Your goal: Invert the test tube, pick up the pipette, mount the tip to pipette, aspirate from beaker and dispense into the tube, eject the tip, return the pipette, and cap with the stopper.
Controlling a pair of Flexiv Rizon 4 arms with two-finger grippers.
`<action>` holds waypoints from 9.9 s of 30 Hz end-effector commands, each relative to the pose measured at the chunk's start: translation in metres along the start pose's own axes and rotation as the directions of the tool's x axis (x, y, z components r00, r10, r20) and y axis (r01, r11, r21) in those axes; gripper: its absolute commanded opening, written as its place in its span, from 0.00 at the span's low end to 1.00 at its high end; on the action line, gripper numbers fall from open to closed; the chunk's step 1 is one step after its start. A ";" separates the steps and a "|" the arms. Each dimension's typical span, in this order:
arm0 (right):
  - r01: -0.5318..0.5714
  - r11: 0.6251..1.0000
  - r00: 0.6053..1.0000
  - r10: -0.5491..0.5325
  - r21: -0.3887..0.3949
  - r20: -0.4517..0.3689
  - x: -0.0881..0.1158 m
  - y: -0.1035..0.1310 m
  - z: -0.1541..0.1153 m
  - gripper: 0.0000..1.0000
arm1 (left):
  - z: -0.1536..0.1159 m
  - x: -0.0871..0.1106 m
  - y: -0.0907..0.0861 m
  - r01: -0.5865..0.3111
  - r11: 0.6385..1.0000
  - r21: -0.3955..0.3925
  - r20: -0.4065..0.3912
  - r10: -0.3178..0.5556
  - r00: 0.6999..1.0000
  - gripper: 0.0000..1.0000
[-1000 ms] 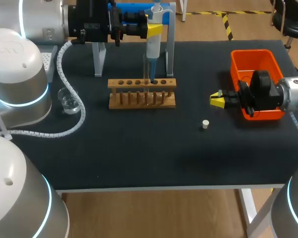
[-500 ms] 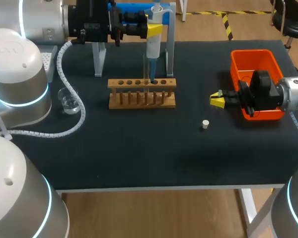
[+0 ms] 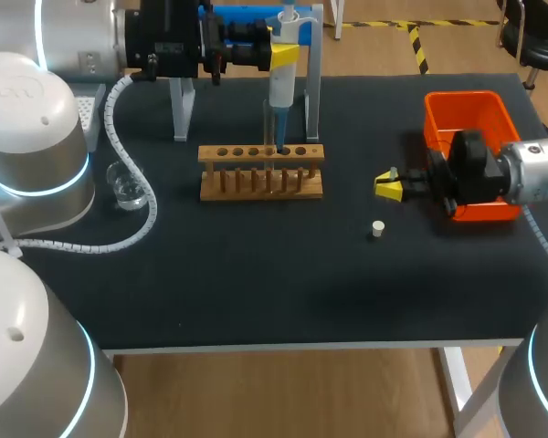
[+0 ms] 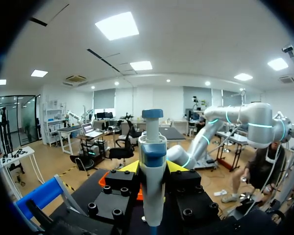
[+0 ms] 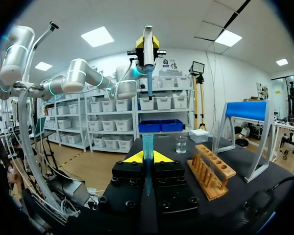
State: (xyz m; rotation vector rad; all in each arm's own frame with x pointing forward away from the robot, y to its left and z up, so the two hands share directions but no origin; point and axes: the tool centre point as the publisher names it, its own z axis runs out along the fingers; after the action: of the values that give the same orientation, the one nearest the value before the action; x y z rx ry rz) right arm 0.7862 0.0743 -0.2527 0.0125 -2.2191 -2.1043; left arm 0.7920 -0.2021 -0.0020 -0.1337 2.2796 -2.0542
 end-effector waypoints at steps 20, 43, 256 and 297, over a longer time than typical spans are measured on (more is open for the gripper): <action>0.037 0.999 0.997 -0.039 -0.025 -0.072 -0.008 0.024 0.094 0.00 | -0.002 0.000 -0.001 0.000 1.000 -0.001 -0.003 0.000 1.000 0.00; 0.053 0.998 0.991 -0.056 -0.036 -0.118 -0.016 0.029 0.149 0.00 | -0.002 0.000 -0.001 0.000 1.000 -0.001 -0.003 0.000 1.000 0.00; 0.032 0.997 0.999 -0.031 0.077 -0.007 0.010 0.003 0.047 1.00 | -0.002 0.000 -0.001 0.000 1.000 -0.001 -0.003 0.000 1.000 0.00; 0.053 0.994 0.998 -0.054 0.097 0.009 0.011 0.003 0.038 1.00 | -0.040 -0.015 0.017 -0.003 1.000 0.013 0.060 0.002 0.998 0.00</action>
State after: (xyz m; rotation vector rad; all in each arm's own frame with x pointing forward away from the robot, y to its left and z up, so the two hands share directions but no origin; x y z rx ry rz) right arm 0.7736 0.1117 -0.2521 0.0691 -2.3469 -2.0280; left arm 0.8092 -0.1869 -0.0054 -0.1843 2.2509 -2.0250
